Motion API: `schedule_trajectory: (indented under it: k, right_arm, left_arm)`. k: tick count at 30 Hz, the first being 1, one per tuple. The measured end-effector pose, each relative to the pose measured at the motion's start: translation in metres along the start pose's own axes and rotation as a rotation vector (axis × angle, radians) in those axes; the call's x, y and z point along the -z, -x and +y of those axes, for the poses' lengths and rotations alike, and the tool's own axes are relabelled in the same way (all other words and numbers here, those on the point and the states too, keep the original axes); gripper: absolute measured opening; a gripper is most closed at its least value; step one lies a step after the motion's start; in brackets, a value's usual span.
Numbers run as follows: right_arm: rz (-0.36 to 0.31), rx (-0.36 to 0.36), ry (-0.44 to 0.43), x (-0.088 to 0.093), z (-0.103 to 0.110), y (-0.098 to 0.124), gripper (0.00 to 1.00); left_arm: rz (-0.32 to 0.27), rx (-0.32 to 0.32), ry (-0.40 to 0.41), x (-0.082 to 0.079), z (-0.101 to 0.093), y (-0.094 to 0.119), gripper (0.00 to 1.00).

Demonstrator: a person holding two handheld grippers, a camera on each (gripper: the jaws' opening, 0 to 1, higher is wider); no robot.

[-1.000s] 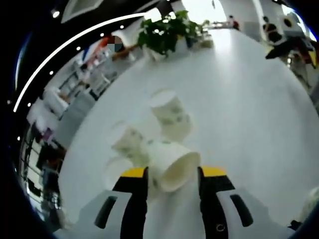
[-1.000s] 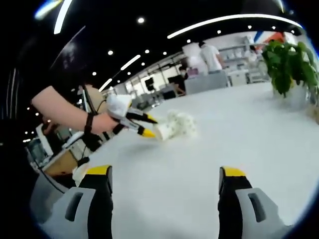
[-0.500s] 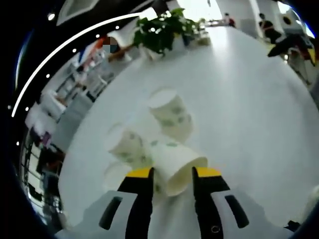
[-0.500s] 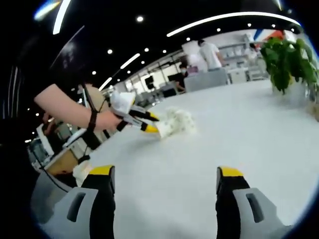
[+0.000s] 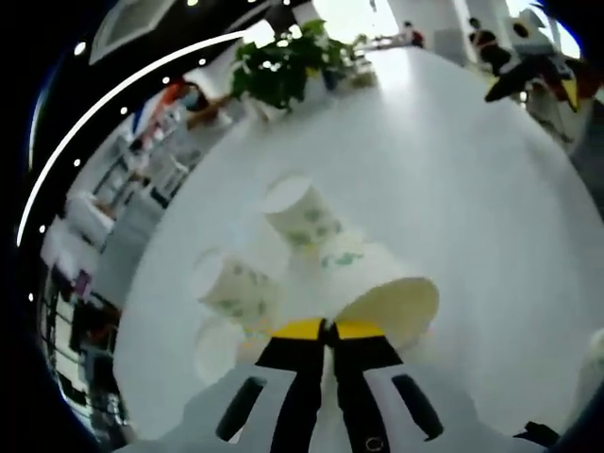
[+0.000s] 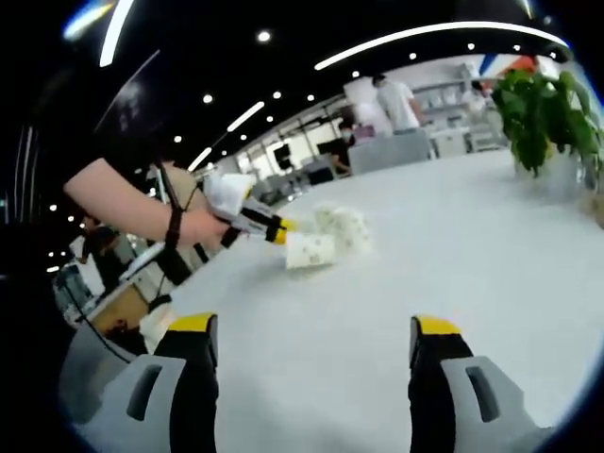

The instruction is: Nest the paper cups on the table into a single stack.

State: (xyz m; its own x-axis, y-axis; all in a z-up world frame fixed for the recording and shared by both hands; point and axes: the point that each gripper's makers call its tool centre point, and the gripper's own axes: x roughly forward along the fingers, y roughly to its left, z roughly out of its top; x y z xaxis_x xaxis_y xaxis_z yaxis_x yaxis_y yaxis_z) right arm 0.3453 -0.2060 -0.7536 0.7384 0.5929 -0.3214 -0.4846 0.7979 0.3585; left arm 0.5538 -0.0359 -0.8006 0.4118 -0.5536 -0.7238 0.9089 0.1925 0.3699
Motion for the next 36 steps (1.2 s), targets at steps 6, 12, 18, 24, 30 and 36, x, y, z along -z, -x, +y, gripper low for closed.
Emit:
schedule_trajectory:
  k: [6,12,18,24,30,36]
  right_arm:
    - [-0.009,0.004,0.002,-0.003,-0.001,0.004,0.81]
    - [-0.01,-0.001,0.01,-0.005,0.001,0.006,0.83]
    - [-0.014,-0.016,0.029,-0.012,0.005,0.004,0.85]
    - [-0.008,-0.035,0.058,-0.018,0.013,0.002,0.86]
    - [-0.019,-0.043,0.083,-0.025,0.017,0.004,0.9]
    - [-0.015,-0.037,0.11,-0.027,0.025,0.003,0.97]
  left_arm:
    - [-0.001,0.009,-0.001,-0.004,-0.005,0.006,0.0]
    - [-0.005,0.015,0.019,-0.007,-0.009,0.019,0.0]
    - [-0.024,0.023,0.07,-0.012,-0.015,0.038,0.0]
    - [-0.041,0.018,0.138,-0.012,-0.023,0.063,0.0]
    - [-0.064,-0.018,0.206,-0.012,-0.026,0.093,0.0]
    - [-0.115,-0.03,0.285,-0.015,-0.029,0.127,0.0]
